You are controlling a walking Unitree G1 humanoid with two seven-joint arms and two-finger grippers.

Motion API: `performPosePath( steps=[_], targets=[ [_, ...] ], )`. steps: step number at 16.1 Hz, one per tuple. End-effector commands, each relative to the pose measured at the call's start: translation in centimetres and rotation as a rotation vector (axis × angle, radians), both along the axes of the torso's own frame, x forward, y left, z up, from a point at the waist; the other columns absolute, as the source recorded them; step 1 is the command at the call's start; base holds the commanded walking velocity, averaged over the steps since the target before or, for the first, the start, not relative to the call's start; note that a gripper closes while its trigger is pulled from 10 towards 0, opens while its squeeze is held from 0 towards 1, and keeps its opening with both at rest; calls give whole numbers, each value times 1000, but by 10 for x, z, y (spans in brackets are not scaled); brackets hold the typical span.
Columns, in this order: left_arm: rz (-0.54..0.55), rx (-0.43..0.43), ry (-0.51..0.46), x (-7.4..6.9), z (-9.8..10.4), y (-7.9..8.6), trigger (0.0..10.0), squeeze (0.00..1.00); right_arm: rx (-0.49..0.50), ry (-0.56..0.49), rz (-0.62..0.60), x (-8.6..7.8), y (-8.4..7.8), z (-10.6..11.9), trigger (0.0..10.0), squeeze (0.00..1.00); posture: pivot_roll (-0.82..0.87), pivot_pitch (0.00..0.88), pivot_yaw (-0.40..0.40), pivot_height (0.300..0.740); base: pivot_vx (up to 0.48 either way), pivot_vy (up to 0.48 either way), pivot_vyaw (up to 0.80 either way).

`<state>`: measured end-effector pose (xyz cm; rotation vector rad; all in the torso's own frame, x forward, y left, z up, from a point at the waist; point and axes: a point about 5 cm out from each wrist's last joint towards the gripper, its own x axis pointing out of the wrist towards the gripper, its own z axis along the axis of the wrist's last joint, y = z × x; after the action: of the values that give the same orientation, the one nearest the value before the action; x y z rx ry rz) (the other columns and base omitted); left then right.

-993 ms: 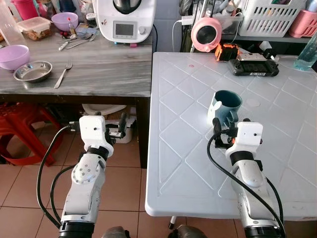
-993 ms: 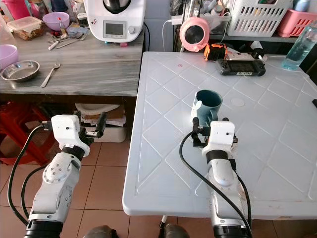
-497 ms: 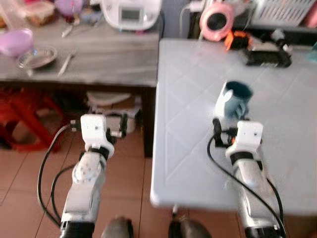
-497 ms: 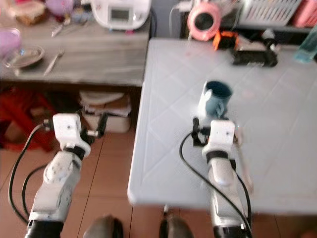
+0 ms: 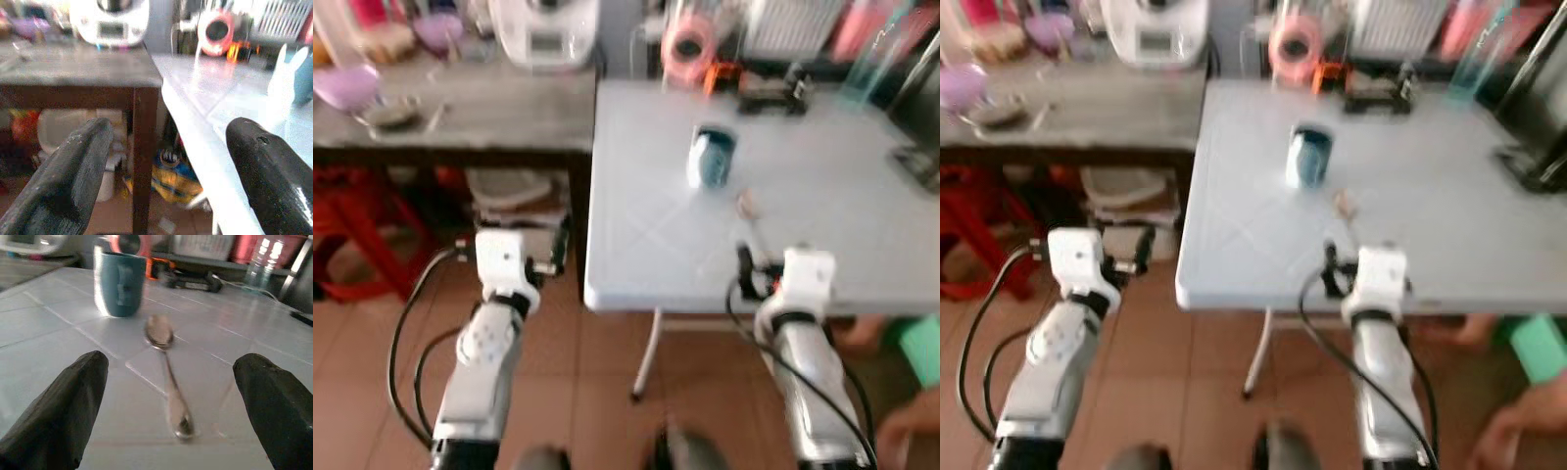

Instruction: Setting the table

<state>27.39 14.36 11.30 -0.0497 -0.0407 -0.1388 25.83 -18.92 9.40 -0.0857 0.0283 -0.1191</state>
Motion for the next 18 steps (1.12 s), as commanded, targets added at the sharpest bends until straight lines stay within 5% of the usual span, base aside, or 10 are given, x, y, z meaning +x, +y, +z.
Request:
performPosePath(
  steps=[1, 7, 18],
  targets=[
    [3, 2, 8, -2, -2, 2, 10000, 0, 5, -16, 19, 5, 5, 5, 10000, 0, -29, 0, -8, 719, 0, 0, 0],
    [-20, -6, -4, -3, -1, 1, 10000, 0, 10, -9, 14, 4, 5, 4, 10000, 0, -29, 0, -7, 719, 0, 0, 0],
    [1, -5, -22, 1, 2, 1, 10000, 0, 6, -18, 17, 9, 5, 6, 10000, 0, -23, 0, -8, 719, 0, -359, 0]
  ],
)
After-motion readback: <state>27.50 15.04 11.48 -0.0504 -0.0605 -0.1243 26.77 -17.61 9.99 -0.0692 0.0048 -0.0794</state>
